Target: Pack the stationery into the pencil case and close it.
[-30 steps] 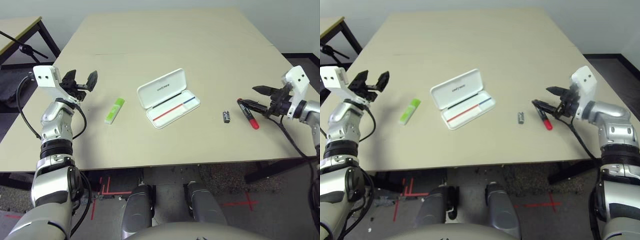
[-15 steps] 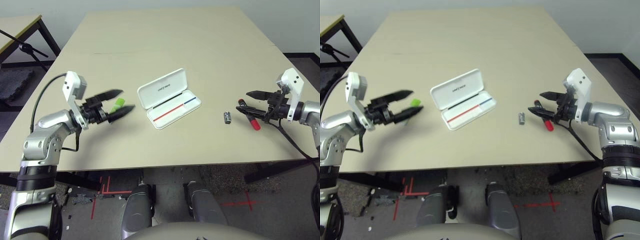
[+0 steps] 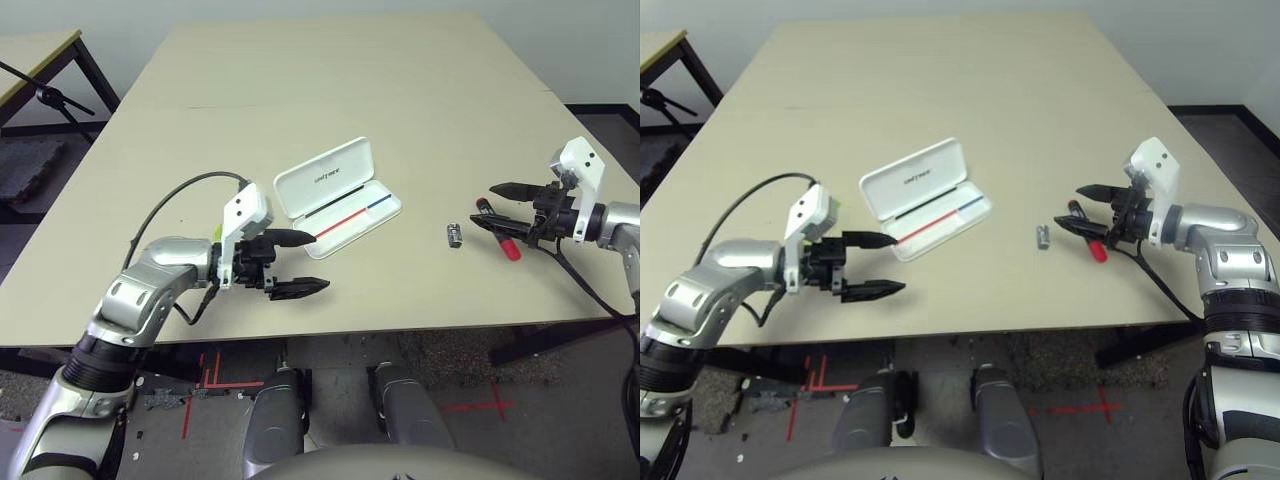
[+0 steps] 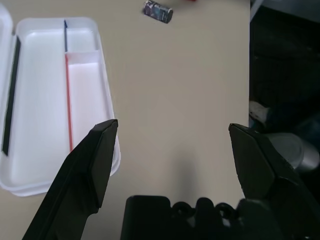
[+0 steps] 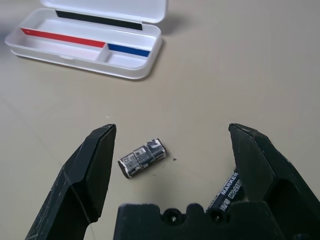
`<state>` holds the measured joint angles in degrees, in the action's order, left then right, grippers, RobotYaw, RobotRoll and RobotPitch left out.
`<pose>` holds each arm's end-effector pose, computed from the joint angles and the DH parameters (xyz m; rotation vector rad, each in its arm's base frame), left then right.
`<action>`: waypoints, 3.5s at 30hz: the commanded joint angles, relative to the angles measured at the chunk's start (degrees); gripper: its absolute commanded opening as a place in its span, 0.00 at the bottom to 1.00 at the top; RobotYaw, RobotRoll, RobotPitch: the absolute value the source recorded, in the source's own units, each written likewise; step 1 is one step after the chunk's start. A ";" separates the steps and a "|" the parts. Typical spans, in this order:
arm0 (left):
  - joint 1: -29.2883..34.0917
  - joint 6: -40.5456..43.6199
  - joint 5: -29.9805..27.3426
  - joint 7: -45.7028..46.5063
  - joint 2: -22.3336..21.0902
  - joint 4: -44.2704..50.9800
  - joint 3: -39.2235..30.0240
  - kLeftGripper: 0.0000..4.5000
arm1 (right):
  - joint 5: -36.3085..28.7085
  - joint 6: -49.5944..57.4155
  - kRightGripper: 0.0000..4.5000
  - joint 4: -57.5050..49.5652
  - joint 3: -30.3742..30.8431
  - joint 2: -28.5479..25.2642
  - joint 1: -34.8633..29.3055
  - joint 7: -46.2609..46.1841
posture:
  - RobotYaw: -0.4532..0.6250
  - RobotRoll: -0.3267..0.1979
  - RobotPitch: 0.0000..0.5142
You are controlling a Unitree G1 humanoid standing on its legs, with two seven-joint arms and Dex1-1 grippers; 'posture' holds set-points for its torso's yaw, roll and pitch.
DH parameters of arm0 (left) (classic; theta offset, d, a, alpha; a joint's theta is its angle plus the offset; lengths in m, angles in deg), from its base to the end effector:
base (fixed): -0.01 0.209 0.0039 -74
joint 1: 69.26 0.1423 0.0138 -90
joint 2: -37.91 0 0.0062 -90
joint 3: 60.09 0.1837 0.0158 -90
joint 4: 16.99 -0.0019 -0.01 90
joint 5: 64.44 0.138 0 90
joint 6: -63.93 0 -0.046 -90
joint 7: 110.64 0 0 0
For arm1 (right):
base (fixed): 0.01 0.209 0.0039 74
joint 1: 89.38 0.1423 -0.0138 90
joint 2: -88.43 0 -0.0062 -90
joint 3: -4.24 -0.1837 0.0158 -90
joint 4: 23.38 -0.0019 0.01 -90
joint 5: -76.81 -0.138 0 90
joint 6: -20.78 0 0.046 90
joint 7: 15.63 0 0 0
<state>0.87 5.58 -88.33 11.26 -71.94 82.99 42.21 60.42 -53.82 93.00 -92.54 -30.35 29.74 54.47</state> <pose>0.2510 0.1925 0.1336 0.2075 0.3116 -1.2603 0.2733 -0.3269 0.1599 -0.2284 0.2809 0.8610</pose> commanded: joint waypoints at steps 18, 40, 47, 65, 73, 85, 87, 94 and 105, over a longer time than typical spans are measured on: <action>-5.74 0.29 12.90 3.09 5.37 -9.18 8.81 1.00 | -3.30 2.30 1.00 -4.42 -0.59 0.96 -1.33 -1.09 | 0.25 0.62 0.21; -10.13 0.18 17.92 3.07 6.80 -13.96 10.36 0.01 | -3.64 2.35 1.00 -5.82 -0.74 1.12 -2.48 -2.81 | 0.24 0.62 0.20; -11.51 -5.69 19.84 -1.63 2.49 -12.54 10.72 0.01 | -3.45 2.29 1.00 -5.18 -0.52 1.31 -2.07 -2.81 | 0.25 0.62 0.20; -7.83 -21.70 19.76 -13.55 -2.27 -13.35 10.32 0.01 | -2.64 1.77 1.00 -4.51 0.19 2.02 -2.03 -2.73 | 0.25 0.62 0.19; -7.71 -21.91 21.12 -12.26 -1.61 -14.64 10.27 0.01 | -2.37 1.18 1.00 -4.05 0.49 2.24 -1.93 -2.68 | 0.25 0.62 0.18; -6.76 -21.35 21.76 -11.43 -2.24 -14.39 9.72 0.01 | -1.96 0.30 1.00 -3.20 0.72 2.98 -1.45 -2.80 | 0.25 0.62 0.16; -6.67 -21.27 21.35 -11.70 -2.53 -13.99 9.37 0.20 | -1.91 0.28 1.00 -3.20 0.81 3.10 -1.40 -2.75 | 0.25 0.62 0.16; -5.10 -20.83 19.02 -12.17 -2.47 -10.97 7.33 0.79 | -1.80 -0.02 1.00 -2.79 1.13 3.28 -1.37 -2.67 | 0.26 0.62 0.16; -4.26 -13.83 8.30 -14.68 -5.34 -1.43 -0.42 0.99 | -4.97 3.29 1.00 -3.35 -0.50 2.04 -1.20 -0.46 | 0.27 0.62 0.14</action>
<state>-3.11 -9.15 -78.71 -3.49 -76.76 80.82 43.07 56.33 -51.47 89.79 -92.18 -27.69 28.60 53.34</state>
